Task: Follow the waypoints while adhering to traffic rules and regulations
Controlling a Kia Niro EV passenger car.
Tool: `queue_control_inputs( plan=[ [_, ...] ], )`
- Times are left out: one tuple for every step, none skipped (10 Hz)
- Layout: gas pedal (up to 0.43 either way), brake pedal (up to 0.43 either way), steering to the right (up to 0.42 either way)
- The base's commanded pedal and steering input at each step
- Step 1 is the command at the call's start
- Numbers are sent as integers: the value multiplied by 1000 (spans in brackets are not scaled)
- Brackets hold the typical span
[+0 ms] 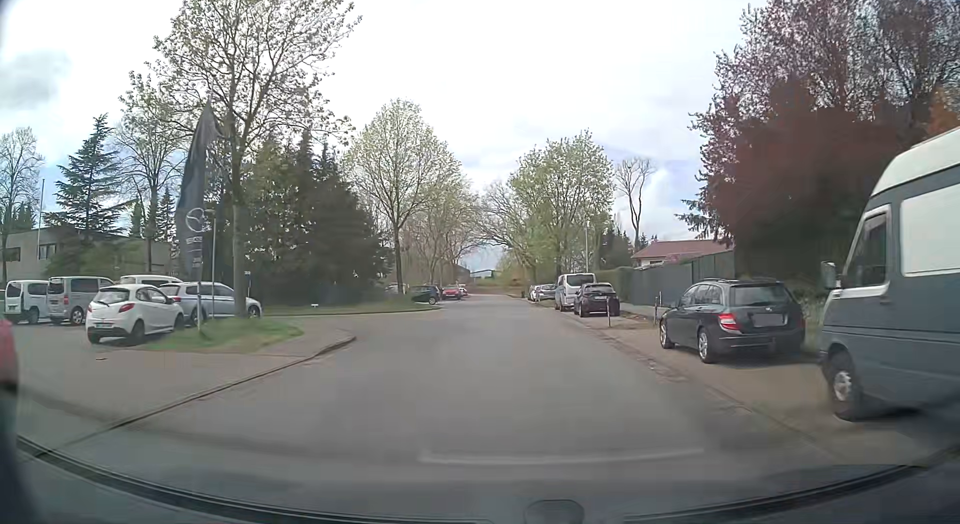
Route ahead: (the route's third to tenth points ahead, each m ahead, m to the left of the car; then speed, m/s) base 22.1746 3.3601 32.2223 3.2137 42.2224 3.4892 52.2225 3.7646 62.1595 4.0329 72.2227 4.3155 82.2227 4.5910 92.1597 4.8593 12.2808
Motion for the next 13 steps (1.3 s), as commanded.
queue_control_inputs(
  plan=[
    [169,0,-3],
    [169,0,-3],
    [169,0,-3],
    [157,0,-3],
    [138,0,-2],
    [130,0,-3],
    [118,0,-2],
    [118,0,-3],
    [118,0,-2],
    [130,0,-3],
    [130,0,-3],
    [130,0,-3],
    [130,0,-2]
  ],
)
